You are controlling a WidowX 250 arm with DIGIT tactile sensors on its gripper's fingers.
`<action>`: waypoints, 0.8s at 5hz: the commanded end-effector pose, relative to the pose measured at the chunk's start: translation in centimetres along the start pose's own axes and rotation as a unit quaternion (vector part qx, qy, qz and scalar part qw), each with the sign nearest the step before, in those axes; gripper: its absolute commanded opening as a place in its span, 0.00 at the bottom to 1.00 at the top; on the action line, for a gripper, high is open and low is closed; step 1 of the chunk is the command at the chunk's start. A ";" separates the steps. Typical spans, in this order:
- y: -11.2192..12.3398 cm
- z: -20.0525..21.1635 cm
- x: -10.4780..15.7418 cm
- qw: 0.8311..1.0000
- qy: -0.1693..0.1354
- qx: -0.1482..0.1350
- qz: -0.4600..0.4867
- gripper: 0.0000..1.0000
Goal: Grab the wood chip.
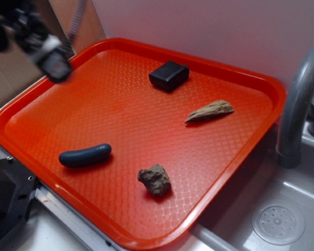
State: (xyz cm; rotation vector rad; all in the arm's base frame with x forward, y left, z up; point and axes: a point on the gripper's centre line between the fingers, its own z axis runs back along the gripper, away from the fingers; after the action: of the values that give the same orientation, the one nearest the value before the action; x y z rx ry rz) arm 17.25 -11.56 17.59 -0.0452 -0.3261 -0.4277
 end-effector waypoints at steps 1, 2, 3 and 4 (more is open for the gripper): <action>-6.4 0.3 1.3 0.992 -0.063 -0.037 -0.101 1.00; -6.4 0.3 1.3 0.992 -0.063 -0.037 -0.101 1.00; -4.8 -4.8 4.7 0.998 -0.021 -0.002 -0.058 1.00; -1.2 -8.0 6.7 0.999 0.003 0.034 -0.041 1.00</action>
State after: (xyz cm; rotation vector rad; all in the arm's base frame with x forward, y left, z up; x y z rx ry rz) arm 24.44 -15.72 10.35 0.0445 -0.2867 -0.5132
